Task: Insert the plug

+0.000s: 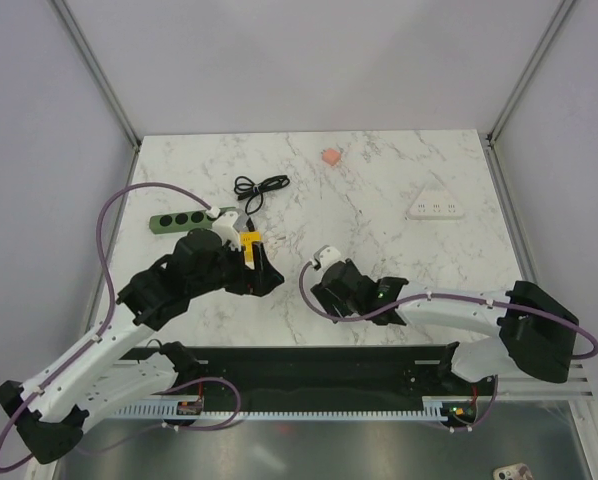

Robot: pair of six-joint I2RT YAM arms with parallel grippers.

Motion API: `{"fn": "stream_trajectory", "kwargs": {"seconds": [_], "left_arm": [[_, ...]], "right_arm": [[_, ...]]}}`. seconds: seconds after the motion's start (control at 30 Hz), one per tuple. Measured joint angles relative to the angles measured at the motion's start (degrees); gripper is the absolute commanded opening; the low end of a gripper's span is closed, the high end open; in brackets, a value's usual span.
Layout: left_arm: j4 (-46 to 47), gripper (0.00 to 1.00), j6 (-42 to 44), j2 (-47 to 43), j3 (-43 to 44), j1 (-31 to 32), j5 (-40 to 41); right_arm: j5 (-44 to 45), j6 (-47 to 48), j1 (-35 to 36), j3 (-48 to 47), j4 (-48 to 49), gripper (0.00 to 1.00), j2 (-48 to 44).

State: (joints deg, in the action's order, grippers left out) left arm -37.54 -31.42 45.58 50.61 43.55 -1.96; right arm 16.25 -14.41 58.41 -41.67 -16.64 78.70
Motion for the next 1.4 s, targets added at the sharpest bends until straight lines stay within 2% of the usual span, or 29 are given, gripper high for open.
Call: {"fn": "stream_trajectory", "kwargs": {"seconds": [0.07, 0.17, 0.33, 0.47, 0.73, 1.1, 1.4], "left_arm": [[-0.1, 0.89, -1.4, -0.1, 0.0, -1.4, -2.5], [-0.1, 0.89, -3.6, -0.3, 0.0, -3.9, -6.6], [0.2, 0.92, -6.7, -0.5, -0.4, -7.9, -13.0], [1.3, 0.92, -7.3, 1.9, -0.4, -8.2, -16.6], [6.1, 0.95, -7.1, 8.2, -0.4, -8.2, -23.9], [13.1, 0.96, -8.2, 12.9, -4.9, -8.2, -27.8], [19.8, 0.94, -11.2, 13.2, -7.6, -8.2, -30.8]], "right_arm": [[2.4, 0.2, 2.6, 1.0, 1.4, 0.65, -0.7], [3.8, 0.4, 5.4, 4.8, 4.4, 0.64, -6.7], [4.4, 0.9, 6.1, 9.9, 9.6, 0.64, -21.4], [4.1, 1.2, 6.2, 10.8, 13.4, 0.64, -26.8], [1.4, 1.2, 7.9, 10.8, 15.6, 0.63, -26.6], [-0.2, 1.2, 10.4, 8.1, 18.5, 0.63, -24.5], [-1.0, 1.5, 11.1, 7.8, 20.5, 0.61, -22.1]]}}
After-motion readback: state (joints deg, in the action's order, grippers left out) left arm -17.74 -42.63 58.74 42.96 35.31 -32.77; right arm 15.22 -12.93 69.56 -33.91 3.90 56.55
